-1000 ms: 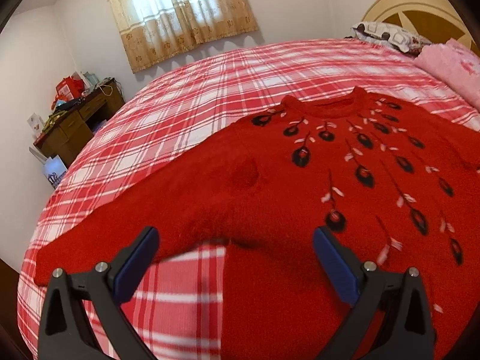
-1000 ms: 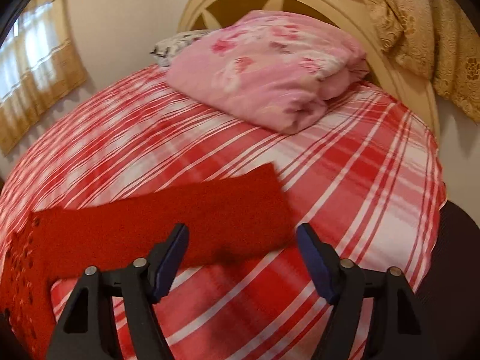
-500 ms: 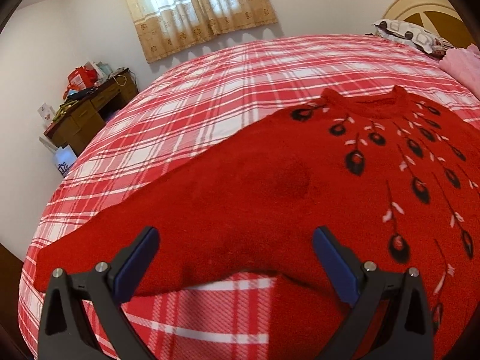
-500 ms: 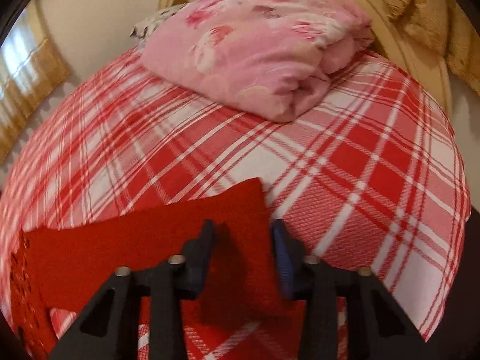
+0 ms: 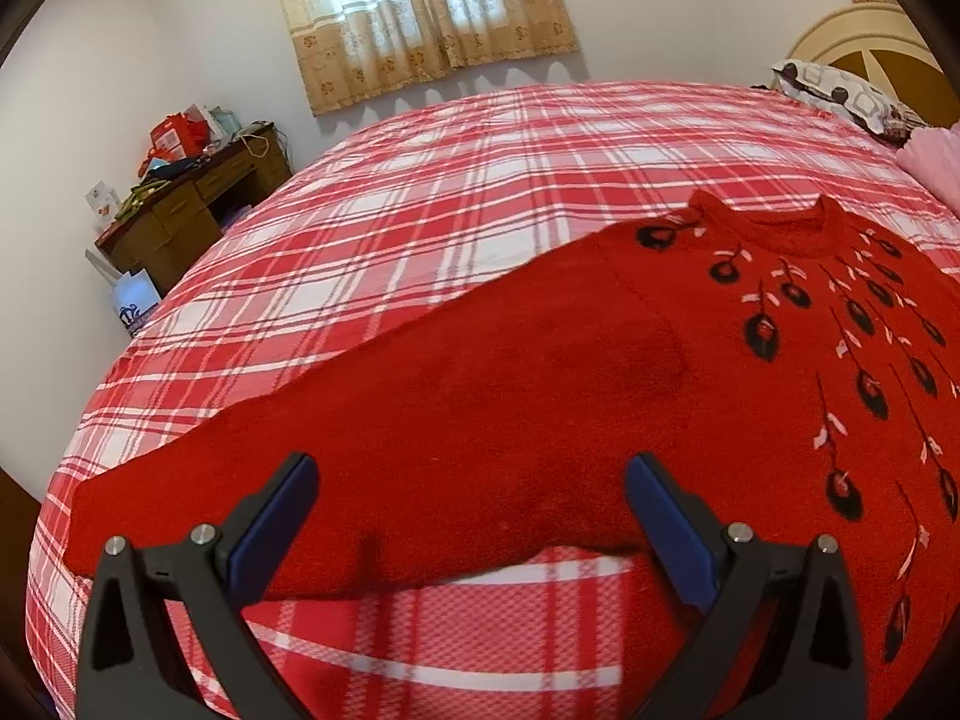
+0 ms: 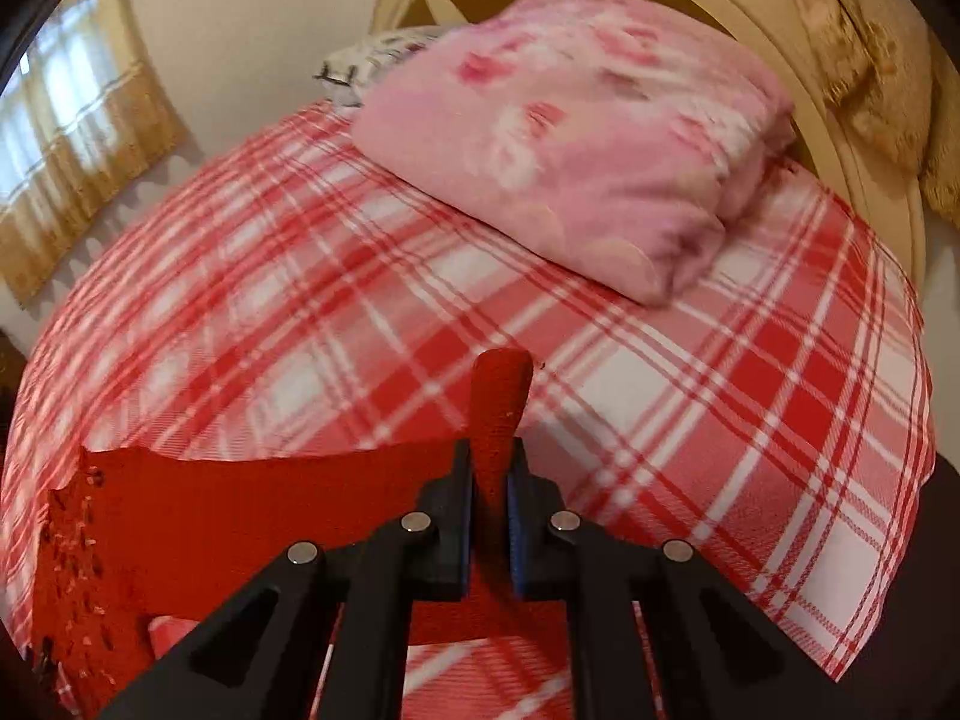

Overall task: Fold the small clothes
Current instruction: 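Fold the held sleeve across the sweater body with the right tool, release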

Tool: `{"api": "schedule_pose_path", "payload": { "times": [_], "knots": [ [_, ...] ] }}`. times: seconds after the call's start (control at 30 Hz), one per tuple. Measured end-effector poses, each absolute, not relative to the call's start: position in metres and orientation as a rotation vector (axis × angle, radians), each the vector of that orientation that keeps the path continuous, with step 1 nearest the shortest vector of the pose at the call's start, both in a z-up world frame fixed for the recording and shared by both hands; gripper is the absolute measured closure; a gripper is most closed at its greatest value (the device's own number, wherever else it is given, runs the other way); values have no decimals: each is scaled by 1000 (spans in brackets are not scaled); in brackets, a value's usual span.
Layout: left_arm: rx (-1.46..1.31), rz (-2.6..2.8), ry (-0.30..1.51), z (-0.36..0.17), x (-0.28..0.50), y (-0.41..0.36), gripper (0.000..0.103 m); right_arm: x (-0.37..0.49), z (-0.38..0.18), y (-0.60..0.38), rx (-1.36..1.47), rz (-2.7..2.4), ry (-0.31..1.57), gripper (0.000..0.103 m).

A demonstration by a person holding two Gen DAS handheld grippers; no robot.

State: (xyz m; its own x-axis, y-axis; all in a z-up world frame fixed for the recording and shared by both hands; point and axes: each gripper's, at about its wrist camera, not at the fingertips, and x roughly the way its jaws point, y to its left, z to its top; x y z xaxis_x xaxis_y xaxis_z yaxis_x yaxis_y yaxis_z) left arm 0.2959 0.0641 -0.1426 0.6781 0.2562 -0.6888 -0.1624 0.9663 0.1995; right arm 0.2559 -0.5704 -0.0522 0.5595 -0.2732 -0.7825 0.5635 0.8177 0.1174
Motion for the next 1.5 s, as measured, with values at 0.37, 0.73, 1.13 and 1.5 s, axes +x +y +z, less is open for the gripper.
{"api": "schedule_pose_path", "payload": {
  "times": [0.37, 0.73, 1.13, 1.5],
  "knots": [
    [105, 292, 788, -143, 291, 97, 0, 285, 0, -491, 302, -350, 791, 95],
    [80, 355, 763, -139, 284, 133, 0, 313, 50, -413, 236, -208, 727, 95],
    [47, 418, 764, -146, 274, 171, 0, 337, 97, -322, 139, -60, 659, 95],
    [-4, 393, 760, -155, 266, 179, 0, 362, 110, -233, 67, 75, 647, 95]
  ]
}}
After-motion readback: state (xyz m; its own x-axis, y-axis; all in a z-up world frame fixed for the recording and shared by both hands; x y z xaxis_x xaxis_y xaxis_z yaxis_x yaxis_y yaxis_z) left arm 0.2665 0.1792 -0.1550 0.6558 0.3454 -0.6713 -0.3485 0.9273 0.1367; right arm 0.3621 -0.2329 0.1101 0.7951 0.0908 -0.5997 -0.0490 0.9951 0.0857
